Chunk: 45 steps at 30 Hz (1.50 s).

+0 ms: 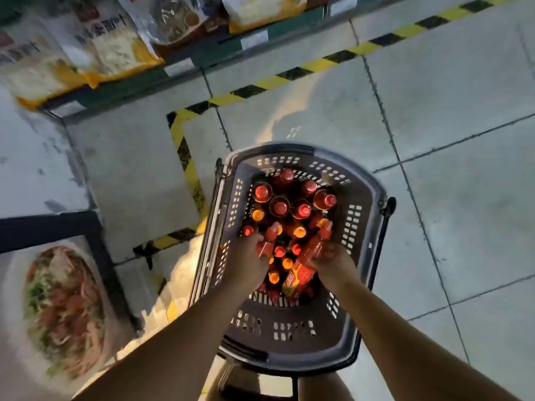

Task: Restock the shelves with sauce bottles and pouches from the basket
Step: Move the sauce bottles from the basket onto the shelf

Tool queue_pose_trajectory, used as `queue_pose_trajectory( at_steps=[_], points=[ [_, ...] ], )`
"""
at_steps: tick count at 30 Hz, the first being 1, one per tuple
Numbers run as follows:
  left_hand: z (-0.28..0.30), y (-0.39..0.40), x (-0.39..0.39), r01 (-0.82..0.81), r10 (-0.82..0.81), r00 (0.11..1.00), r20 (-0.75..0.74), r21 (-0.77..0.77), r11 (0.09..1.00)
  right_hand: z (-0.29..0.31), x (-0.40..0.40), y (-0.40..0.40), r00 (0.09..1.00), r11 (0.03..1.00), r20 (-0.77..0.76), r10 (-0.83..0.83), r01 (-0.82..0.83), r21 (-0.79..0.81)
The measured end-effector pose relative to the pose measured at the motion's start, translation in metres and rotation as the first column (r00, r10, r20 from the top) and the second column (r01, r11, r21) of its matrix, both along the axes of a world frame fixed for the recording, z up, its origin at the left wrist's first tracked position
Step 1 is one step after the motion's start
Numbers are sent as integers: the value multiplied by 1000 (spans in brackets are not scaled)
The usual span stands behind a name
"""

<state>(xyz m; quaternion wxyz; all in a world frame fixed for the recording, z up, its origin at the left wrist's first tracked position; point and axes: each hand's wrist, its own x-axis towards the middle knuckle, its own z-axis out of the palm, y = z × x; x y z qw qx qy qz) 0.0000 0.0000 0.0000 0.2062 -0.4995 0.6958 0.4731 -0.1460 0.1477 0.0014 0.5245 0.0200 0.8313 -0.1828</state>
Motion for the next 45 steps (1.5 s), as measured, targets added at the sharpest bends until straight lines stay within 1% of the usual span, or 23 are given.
queue_pose_trajectory(
  at_steps=[2, 4, 5, 7, 10, 12, 14, 16, 17, 18, 20, 21, 24, 26, 29, 30, 32, 35, 37, 40, 42, 45],
  points=[
    [-21, 1, -12, 85, -89, 996, -31, -111, 990, -25, -7, -9, 995, 995, -47, -90, 92, 43],
    [-34, 2, -26, 152, -162, 986, -40, -182, 971, -46, -17, -18, 977, 979, -106, -186, 193, 59],
    [-41, 4, -31, 176, -186, 982, -35, -195, 965, -55, -18, -19, 965, 971, -138, -222, 231, 56],
    [-54, 6, -37, 214, -223, 975, -20, -204, 955, -69, -18, -17, 957, 973, -194, -215, 227, 45],
    [-62, -1, -43, 295, -306, 952, -3, -255, 921, -84, -23, -17, 952, 989, -277, -128, 145, 41],
    [-61, -4, -44, 343, -350, 936, 21, -274, 899, -88, -27, -18, 934, 991, -345, -92, 120, 61],
    [-54, -7, -39, 403, -405, 913, 49, -263, 876, -86, -28, -20, 921, 993, -386, -61, 93, 66],
    [-47, -10, -32, 475, -472, 878, 75, -245, 845, -77, -26, -24, 922, 997, -387, -20, 46, 59],
    [-42, -11, -28, 503, -494, 864, 98, -228, 834, -69, -23, -25, 930, 997, -367, 35, -9, 71],
    [-37, -13, -25, 522, -506, 853, 128, -211, 826, -61, -20, -25, 933, 991, -338, 125, -100, 90],
    [-27, -17, -17, 553, -525, 832, 180, -188, 812, -41, -13, -24, 905, 951, -294, 308, -285, 119],
    [-22, -18, -12, 556, -528, 830, 182, -181, 811, -30, -9, -23, 890, 932, -278, 363, -339, 132],
    [-3, -18, 13, 470, -462, 882, 92, -142, 871, 4, 2, -17, 864, 887, -203, 461, -439, 146],
    [14, -13, 37, 420, -419, 907, 36, -123, 899, 27, 13, -9, 853, 872, -178, 490, -478, 108],
    [44, 6, 79, 351, -354, 935, -3, -114, 929, 59, 32, 13, 798, 823, -238, 554, -568, 15],
    [55, 14, 92, 319, -322, 947, -12, -113, 941, 69, 39, 20, 788, 814, -250, 562, -580, 1],
    [77, 29, 113, 232, -235, 972, -20, -98, 968, 90, 47, 35, 798, 823, -247, 549, -568, -8],
    [112, 47, 133, 48, -52, 998, -20, -136, 990, 121, 49, 52, 812, 832, -239, 533, -555, -29],
    [138, 57, 140, -55, 52, 998, -19, -176, 983, 145, 46, 61, 794, 813, -258, 551, -581, -52],
    [186, 73, 146, -158, 156, 987, -24, -235, 959, 184, 37, 70, 749, 764, -280, 600, -640, -76],
    [221, 85, 152, -243, 240, 970, -39, -245, 939, 213, 31, 74, 719, 735, -281, 636, -675, -63],
    [274, 109, 164, -370, 357, 929, -97, -258, 892, 263, 19, 79, 681, 689, -300, 668, -718, -97]
  ],
)
